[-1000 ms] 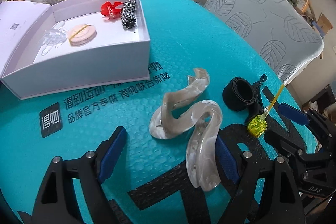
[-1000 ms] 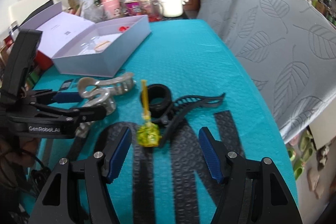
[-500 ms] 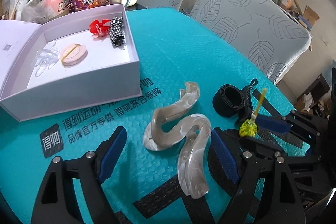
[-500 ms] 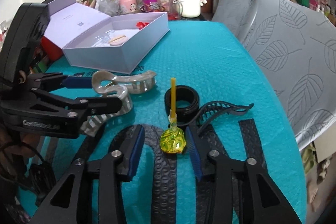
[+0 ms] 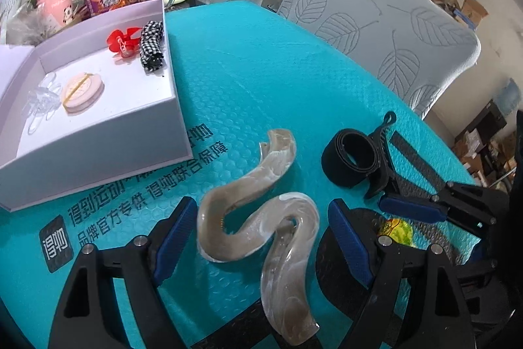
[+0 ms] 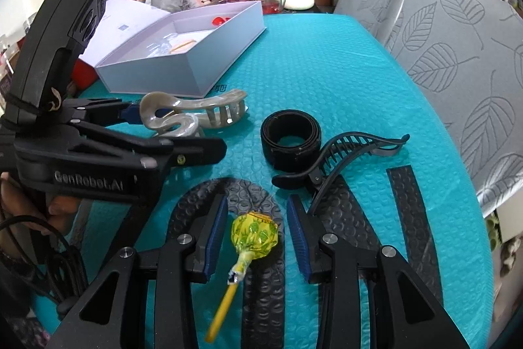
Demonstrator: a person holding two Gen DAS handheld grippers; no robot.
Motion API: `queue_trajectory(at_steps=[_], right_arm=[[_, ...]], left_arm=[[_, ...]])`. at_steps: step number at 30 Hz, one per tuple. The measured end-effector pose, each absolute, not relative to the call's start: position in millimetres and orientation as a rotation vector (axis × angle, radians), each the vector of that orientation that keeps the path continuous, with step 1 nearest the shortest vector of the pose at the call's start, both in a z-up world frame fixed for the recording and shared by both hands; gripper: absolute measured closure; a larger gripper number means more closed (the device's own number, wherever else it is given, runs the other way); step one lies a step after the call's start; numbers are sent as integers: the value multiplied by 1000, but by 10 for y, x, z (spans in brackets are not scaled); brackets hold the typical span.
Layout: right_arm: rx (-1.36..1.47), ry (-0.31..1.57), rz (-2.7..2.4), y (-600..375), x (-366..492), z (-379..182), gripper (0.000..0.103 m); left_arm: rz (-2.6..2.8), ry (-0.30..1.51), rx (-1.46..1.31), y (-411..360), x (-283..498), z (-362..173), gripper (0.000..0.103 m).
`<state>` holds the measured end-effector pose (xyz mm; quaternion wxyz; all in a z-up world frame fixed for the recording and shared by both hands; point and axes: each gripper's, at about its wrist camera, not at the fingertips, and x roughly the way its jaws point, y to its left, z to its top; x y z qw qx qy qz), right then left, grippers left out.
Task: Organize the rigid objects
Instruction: 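Close the left tool on the marbled beige wavy hair clip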
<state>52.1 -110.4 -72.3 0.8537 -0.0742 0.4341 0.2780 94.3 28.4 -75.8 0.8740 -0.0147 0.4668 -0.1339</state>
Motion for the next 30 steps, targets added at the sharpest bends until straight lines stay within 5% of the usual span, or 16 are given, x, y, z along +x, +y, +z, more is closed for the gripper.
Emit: queue_trajectory(at_steps=[3,16,20,30], right_arm=[[-167,914,576,-1093,502,-720,66],[-170,896,529,-1238,300,-729,65],[-190,879,509,-1237,260,-743,77],[-146,880,505,-1307,178,-728,77]], left_arm=[[-257,954,21,208,907,-772,39],[-250,942,52,111,720,-744,39],[-242,946,28,132,656,-725,40],[-219,927,2,164,458,-682,49]])
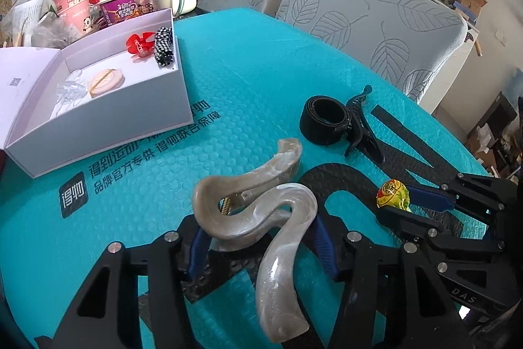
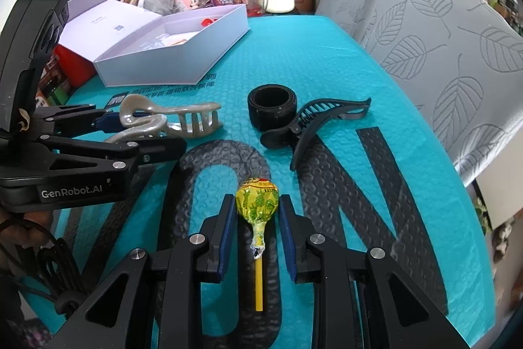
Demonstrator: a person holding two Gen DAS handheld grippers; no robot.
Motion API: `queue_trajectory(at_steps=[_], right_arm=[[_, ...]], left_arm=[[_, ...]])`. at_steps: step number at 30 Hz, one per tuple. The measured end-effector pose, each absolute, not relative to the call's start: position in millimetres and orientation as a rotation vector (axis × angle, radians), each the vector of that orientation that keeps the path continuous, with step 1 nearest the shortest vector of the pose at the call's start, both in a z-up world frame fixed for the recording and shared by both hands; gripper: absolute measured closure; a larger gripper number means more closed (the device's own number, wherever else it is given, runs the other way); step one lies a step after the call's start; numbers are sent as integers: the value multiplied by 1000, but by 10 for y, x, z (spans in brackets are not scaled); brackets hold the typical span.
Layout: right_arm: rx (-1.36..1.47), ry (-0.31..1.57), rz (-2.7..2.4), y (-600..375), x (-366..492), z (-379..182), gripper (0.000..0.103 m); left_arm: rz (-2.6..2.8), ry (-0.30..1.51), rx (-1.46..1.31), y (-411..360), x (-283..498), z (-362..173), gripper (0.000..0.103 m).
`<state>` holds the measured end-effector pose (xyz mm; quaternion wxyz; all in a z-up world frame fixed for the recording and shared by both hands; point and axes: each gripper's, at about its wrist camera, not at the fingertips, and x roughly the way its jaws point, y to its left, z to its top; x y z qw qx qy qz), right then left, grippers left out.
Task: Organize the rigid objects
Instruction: 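Lift the hair clip and lollipop in both tools toward the box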
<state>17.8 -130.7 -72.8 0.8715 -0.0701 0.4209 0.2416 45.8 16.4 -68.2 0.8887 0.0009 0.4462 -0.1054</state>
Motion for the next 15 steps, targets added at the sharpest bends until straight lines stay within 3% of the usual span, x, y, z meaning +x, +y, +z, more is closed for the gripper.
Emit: queue_trajectory(at_steps=[15], right_arm=[[-136,862,462,-1342,65,-655,77]], left_arm=[[-223,897,9,152,415,-671,49]])
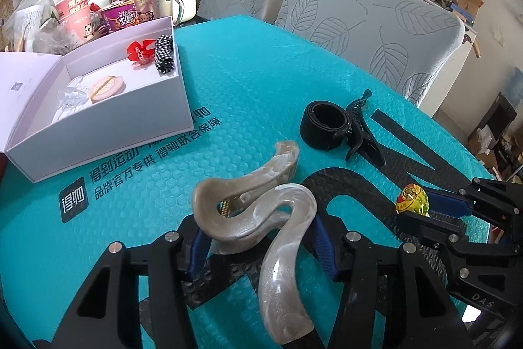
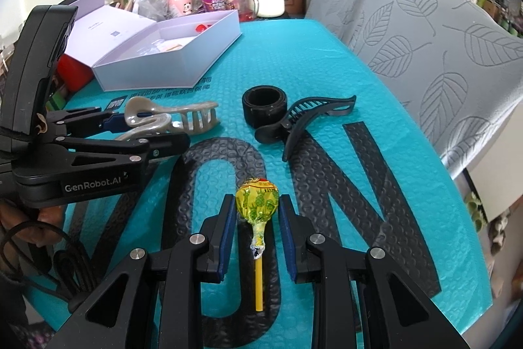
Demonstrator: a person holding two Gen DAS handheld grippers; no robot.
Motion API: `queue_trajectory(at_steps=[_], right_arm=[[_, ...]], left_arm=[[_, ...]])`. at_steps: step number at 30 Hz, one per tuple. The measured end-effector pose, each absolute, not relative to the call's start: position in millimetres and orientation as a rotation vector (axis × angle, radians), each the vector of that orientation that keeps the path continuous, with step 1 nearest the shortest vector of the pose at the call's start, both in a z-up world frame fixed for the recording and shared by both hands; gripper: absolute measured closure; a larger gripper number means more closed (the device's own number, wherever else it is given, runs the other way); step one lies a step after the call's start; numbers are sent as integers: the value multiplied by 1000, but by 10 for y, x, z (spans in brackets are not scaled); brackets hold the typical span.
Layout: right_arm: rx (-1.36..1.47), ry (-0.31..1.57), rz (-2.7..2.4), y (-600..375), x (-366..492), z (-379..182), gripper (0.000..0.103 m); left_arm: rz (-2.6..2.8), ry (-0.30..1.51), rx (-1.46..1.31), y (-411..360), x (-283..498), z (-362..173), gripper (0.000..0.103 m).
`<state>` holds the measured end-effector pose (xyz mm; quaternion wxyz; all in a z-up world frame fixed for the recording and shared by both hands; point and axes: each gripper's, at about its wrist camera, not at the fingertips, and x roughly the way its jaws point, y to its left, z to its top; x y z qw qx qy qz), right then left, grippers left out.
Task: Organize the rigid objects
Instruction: 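Lift the hair clip and lollipop in both tools toward the box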
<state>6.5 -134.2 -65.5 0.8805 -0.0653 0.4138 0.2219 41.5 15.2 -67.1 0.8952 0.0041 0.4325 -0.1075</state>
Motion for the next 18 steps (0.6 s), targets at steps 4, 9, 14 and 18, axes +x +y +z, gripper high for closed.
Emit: queue_trajectory(at_steps=[4,9,14,18], right_arm=[[-137,852,466,-1339,21,-620,77],[-146,844,483,-1284,6,-581,77],[-164,833,520,-1148,-35,-533,77],[-185,827,560,-988,-69,-505,77]], left_arm=[[-223,898,-15,183,350,-633,50],[-202,885,-41,288,252,-552,51],[-172,870,-49,406,139,-485,51],[-146,858,-61,529,33,-430,51]])
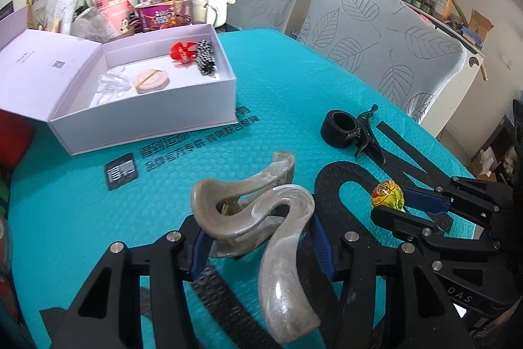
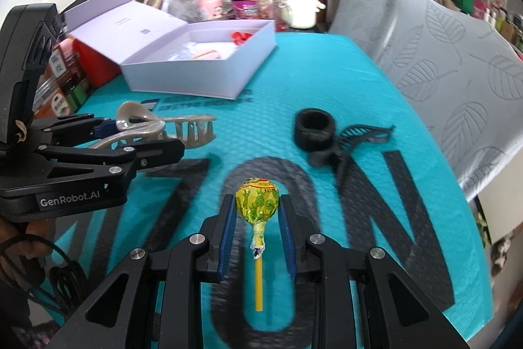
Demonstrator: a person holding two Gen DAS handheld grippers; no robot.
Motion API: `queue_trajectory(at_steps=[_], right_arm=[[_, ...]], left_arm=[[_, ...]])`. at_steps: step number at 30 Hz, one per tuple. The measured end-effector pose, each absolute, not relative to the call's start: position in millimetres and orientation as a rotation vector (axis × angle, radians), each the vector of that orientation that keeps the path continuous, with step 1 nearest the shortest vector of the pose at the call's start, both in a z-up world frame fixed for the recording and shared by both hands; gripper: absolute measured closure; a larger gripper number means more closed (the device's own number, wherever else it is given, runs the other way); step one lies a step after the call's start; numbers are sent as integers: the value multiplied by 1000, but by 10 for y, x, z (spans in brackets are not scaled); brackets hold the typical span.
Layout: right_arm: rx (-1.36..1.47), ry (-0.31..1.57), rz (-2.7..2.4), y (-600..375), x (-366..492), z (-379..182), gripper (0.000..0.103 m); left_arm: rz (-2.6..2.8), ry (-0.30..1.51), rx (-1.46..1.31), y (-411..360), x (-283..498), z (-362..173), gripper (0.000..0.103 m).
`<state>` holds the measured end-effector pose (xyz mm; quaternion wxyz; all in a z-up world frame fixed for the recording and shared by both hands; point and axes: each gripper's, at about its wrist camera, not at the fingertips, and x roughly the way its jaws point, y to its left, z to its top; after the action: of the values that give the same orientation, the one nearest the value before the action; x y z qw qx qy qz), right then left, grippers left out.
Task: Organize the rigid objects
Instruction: 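Lift the hair clip and lollipop in both tools toward the box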
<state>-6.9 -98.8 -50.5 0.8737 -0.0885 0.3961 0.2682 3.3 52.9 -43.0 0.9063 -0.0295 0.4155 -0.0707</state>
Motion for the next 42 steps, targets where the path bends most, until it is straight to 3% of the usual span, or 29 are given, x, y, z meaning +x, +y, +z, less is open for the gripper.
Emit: queue_trajectory(at_steps=[25,42], right_arm=[[-286,777,870,64,-338,-353,77],[-318,732,938,395,-49,3,77]], left_arm=[[119,779,-134,1483,-631,-71,51],[139,709,-148,1747,-405,250,51]])
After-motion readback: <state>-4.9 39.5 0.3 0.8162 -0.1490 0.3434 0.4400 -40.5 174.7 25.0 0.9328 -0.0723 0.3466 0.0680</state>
